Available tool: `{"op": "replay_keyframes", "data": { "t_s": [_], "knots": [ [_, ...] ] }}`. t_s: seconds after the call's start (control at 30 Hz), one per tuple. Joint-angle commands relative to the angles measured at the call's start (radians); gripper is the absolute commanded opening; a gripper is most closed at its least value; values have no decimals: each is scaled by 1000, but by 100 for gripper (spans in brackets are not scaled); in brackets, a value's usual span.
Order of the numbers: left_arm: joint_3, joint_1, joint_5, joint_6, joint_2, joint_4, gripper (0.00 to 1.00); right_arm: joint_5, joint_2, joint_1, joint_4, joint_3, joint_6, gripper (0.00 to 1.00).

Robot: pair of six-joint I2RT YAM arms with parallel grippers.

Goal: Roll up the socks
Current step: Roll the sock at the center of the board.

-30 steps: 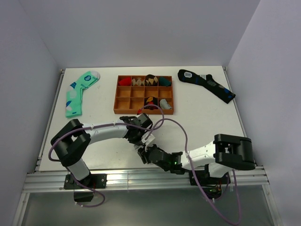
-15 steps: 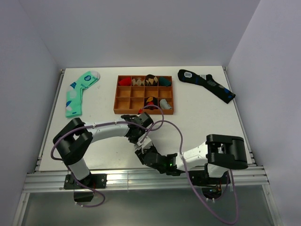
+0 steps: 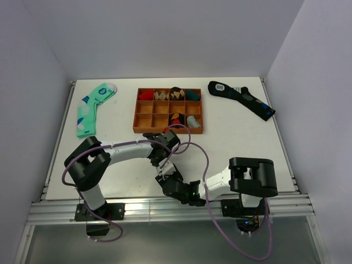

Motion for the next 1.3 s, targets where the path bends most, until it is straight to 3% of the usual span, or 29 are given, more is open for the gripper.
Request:
{"op": "replay_keyframes", "data": {
  "t_s": [0.0, 0.33, 0.53, 0.57, 0.73, 1.13, 1.27],
  "knots": [
    [9, -12, 74, 27, 58, -20, 0, 4, 44, 9, -53, 31, -4, 57],
    [15, 4, 183, 36, 66, 11, 0, -12, 105, 7, -58, 36, 39, 50],
    [-1, 19, 289, 33, 57, 55, 1, -21, 110, 4, -42, 20, 65, 35],
    [-2, 19, 292, 30, 57, 57, 1, -21, 108, 6, -42, 13, 74, 23],
    [-48, 36, 347, -4, 32, 124, 2, -59, 84, -9, 11, -32, 102, 14],
    [-172, 62, 335, -179, -43, 294, 27, -113, 96, -22, 18, -46, 148, 5],
    [-217, 80, 301, -271, -112, 348, 31, -144, 101, -29, 13, -44, 163, 5]
  ]
}}
